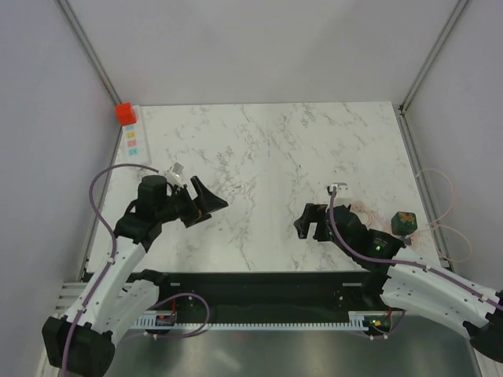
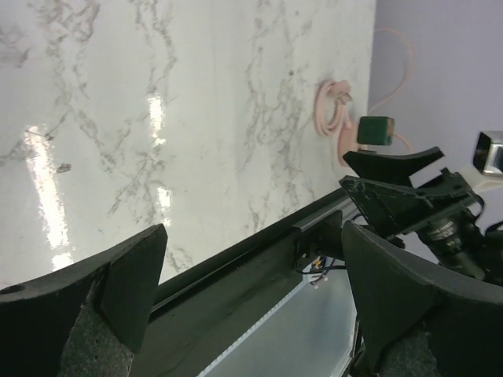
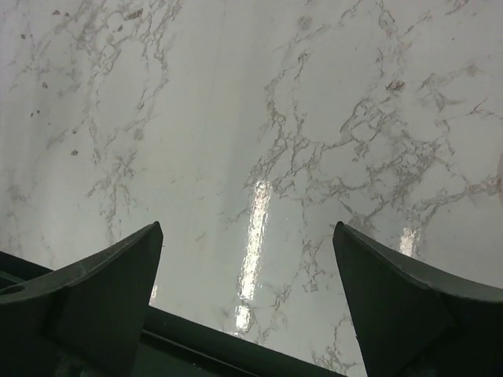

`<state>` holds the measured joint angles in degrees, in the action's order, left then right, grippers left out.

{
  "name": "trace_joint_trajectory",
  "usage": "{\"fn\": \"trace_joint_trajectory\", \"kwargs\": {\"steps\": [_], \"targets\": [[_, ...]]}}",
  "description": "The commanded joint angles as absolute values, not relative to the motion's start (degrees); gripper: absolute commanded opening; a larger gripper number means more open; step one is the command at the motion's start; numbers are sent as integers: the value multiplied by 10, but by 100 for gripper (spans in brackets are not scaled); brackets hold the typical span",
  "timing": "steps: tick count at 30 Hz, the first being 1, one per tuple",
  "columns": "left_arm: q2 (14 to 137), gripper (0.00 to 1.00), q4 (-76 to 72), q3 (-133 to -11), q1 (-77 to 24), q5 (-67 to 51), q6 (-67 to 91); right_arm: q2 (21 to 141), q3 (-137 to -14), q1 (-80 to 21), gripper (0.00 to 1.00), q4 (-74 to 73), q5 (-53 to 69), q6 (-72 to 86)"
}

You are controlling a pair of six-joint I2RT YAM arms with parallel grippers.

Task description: Pull the plug off the socket

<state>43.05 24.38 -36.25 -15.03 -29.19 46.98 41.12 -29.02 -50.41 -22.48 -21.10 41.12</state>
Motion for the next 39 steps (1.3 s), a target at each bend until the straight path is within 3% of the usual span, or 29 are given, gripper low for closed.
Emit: {"fn": "trace_joint_trajectory", "kwargs": {"steps": [1, 5, 11, 22, 27, 32, 39], "targets": [[473, 100, 272, -417, -130, -294, 406, 446, -337, -505, 98, -243, -210, 366], [507, 100, 275, -455, -75, -267, 402, 506, -365, -505, 98, -247, -167, 332], [571, 100, 286, -524, -2, -136, 363, 562, -386, -506, 98, -247, -143, 301], [995, 100, 332, -825, 112, -35, 172, 578, -396, -505, 98, -222, -77, 253], [1090, 100, 348, -916, 127, 32, 142, 562, -388, -505, 98, -216, -59, 250], [1097, 100, 352, -909, 139, 93, 148, 551, -385, -505, 98, -221, -53, 237], [1123, 93, 342, -868, 161, 77, 146, 541, -389, -505, 98, -225, -46, 225]]}}
